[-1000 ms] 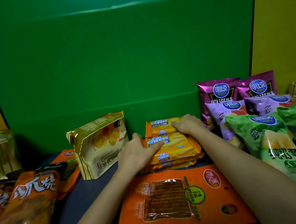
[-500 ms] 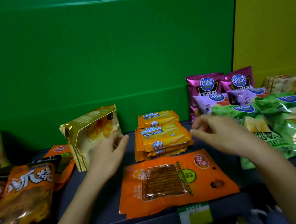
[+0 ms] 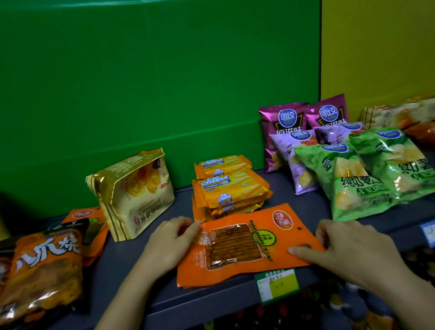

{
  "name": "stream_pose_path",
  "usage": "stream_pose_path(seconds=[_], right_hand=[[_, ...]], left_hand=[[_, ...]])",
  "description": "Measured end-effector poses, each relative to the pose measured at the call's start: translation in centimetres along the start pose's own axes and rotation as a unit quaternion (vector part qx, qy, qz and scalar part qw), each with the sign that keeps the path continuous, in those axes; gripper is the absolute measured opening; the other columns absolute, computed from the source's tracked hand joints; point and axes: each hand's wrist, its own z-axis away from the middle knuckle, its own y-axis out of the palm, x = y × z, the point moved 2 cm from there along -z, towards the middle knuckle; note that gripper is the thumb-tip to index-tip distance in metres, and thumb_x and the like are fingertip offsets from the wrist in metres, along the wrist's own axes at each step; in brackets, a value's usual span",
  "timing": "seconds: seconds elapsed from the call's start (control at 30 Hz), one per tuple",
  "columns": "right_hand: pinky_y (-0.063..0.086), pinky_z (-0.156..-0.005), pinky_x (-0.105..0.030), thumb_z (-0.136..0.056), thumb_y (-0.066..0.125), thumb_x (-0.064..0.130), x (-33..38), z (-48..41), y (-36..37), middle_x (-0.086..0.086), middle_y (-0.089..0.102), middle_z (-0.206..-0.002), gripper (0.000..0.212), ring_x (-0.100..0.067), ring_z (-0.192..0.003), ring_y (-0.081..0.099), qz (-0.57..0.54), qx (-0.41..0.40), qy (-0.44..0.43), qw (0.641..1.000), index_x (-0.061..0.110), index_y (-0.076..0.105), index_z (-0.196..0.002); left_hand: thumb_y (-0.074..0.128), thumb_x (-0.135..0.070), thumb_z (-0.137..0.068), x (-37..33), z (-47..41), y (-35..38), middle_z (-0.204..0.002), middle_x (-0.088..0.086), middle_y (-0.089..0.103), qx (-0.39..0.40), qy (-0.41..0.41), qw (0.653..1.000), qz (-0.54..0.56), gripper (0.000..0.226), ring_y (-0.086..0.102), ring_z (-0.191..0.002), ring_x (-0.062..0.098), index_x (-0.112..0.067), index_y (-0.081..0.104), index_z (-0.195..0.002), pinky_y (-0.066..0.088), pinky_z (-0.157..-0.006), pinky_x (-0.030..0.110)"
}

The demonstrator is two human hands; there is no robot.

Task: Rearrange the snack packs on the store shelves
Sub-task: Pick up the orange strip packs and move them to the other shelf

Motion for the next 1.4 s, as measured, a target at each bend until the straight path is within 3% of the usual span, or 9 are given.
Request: stream_pose_path(seconds=[0.27,0.47,0.57,0.73,0.9,1.03,1.17,1.23,1.4], right_hand=[[0.04,-0.068,-0.035,-0.08,0.058,0.052,-2.1,-1.9,0.4,0.004,0.055,-0.066,0.031,-0.028,-0.08,0.058,-0.161,-0.105,-0.008,0.981,0.023,0.052,-0.071],[0.043,-0.068,-0.033,-0.092,0.052,0.031,-4.3,-2.5,1.0,0.001,0.06,-0.036,0.024,-0.007,-0.045,0.059,-0.427,-0.119,0.038,0.895,0.007,0.056,-0.086],[0.047,-0.071,-0.033,-0.081,0.066,0.035,-4.6,-2.5,1.4,0.005,0.065,-0.044,0.031,-0.009,-0.052,0.066,-0.46,-0.093,0.058,0.881,0.009,0.055,-0.095],[0.049,-0.092,-0.044,-0.059,0.086,0.021,-4.7,-3.0,1.4,-0.001,0.07,-0.093,0.047,-0.023,-0.092,0.065,-0.425,-0.024,0.052,0.903,0.022,0.055,-0.095],[0.052,-0.09,-0.049,-0.064,0.08,0.004,-5.4,-3.2,1.8,-0.009,0.075,-0.083,0.023,-0.029,-0.085,0.07,-0.541,-0.049,0.037,0.839,0.011,0.067,-0.08],[0.058,-0.079,-0.034,-0.076,0.07,0.002,-5.6,-3.3,1.7,0.002,0.077,-0.076,0.016,-0.018,-0.076,0.071,-0.621,-0.07,0.022,0.78,0.012,0.067,-0.088],[0.051,-0.078,-0.046,-0.089,0.059,0.021,-5.8,-3.6,1.7,-0.013,0.071,-0.083,0.012,-0.035,-0.081,0.065,-0.552,-0.154,-0.006,0.82,0.009,0.061,-0.089],[0.044,-0.077,-0.036,-0.092,0.053,0.022,-5.7,-3.5,1.1,-0.01,0.066,-0.093,0.019,-0.029,-0.087,0.061,-0.507,-0.188,-0.022,0.841,0.01,0.059,-0.106],[0.052,-0.088,-0.036,-0.093,0.051,0.024,-6.2,-4.7,0.7,-0.014,0.063,-0.119,0.031,-0.03,-0.106,0.061,-0.53,-0.169,-0.035,0.83,0.013,0.053,-0.122]], left_hand=[[0.046,-0.037,-0.093,-0.4,-0.4,-0.5,-0.114,0.0,0.06,0.013,-0.025,0.996,0.081,0.034,0.054,-0.105,0.015,-0.017,0.06,-0.117,0.04,-0.088,0.028],[0.062,-0.03,-0.085,-0.5,-1.1,-0.4,-0.094,0.0,0.063,0.07,-0.033,0.993,0.086,0.016,0.057,-0.083,0.009,-0.019,0.059,-0.096,0.041,-0.067,0.019],[0.072,-0.03,-0.076,-0.4,-1.6,-0.6,-0.091,-0.001,0.06,0.121,-0.058,0.988,0.069,0.022,0.057,-0.083,0.011,-0.021,0.058,-0.091,0.044,-0.073,0.022],[0.07,-0.024,-0.079,-1.2,-1.7,-0.9,-0.098,0.001,0.067,0.187,-0.079,0.976,0.08,0.018,0.063,-0.091,0.011,-0.014,0.063,-0.093,0.049,-0.081,0.021],[0.061,-0.016,-0.085,-2.3,-1.0,-1.4,-0.09,0.001,0.069,0.232,-0.06,0.962,0.132,0.002,0.066,-0.085,0.011,-0.015,0.061,-0.083,0.05,-0.074,0.017],[0.061,-0.018,-0.083,-2.8,0.2,-2.2,-0.086,0.002,0.071,0.227,-0.044,0.954,0.193,0.011,0.068,-0.075,0.009,-0.012,0.058,-0.093,0.051,-0.06,0.019],[0.058,-0.013,-0.086,-3.4,1.7,-2.9,-0.091,0.007,0.072,0.206,-0.047,0.949,0.234,0.018,0.07,-0.075,0.012,-0.01,0.057,-0.103,0.053,-0.057,0.02],[0.06,-0.015,-0.084,-3.7,2.8,-3.4,-0.092,0.006,0.072,0.19,-0.044,0.948,0.251,0.022,0.07,-0.077,0.013,-0.01,0.057,-0.105,0.055,-0.061,0.022],[0.084,-0.051,-0.043,-3.5,6.6,-5.2,-0.088,0.005,0.074,0.113,-0.038,0.945,0.303,0.065,0.07,-0.077,0.019,-0.018,0.062,-0.094,0.057,-0.066,0.03]])
